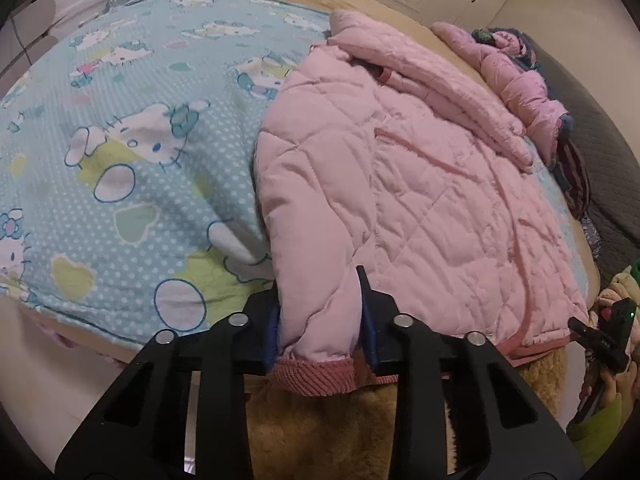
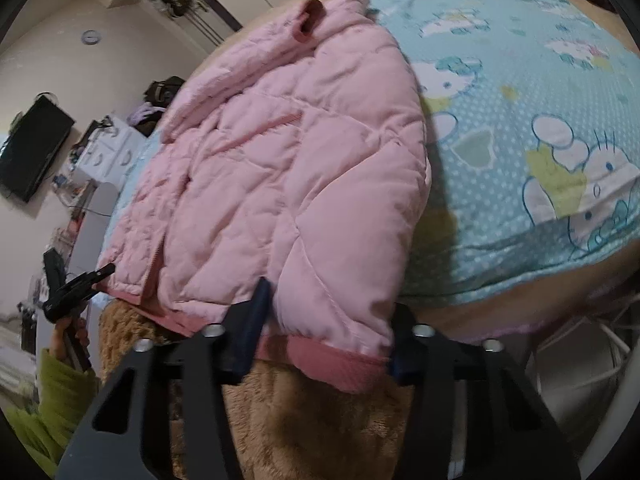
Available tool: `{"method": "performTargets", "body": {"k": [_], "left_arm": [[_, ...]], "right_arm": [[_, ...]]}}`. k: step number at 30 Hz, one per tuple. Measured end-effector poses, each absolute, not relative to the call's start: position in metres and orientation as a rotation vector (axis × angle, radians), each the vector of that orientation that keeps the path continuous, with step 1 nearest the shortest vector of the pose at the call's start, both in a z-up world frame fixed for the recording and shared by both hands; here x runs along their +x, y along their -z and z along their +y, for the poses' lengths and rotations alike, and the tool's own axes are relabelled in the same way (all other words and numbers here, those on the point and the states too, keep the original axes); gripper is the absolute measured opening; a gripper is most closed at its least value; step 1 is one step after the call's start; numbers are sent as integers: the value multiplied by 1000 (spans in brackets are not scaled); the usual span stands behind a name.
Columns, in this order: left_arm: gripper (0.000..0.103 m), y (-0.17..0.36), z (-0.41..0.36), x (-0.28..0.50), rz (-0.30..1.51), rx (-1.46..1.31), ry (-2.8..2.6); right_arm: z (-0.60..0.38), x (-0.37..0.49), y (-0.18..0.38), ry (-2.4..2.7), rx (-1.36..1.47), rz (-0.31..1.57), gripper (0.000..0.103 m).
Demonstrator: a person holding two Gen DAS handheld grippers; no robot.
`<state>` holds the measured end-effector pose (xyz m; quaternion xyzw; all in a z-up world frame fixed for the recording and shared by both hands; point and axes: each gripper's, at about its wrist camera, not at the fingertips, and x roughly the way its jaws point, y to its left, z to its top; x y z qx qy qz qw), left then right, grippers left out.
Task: Fold large clothes
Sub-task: 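Lift the hem with both grippers and fold it toward the collar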
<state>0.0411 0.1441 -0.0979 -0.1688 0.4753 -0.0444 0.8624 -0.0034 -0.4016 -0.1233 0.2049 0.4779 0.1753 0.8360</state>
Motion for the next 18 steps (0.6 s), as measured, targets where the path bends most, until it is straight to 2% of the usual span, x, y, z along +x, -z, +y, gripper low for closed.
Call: {"method": "performTargets", "body": {"k": [2,6,18], "left_arm": [[18,92,143,39,982,-347,95],[18,74,142,34,940,-348,105],[14,30,130,31,826,-370,167]], "right_arm": [[-404,-7,112,-389,433,964,24],[-412,-14,86,-438,452,857,19],[-442,-1,47,-548,614,670,17]]}}
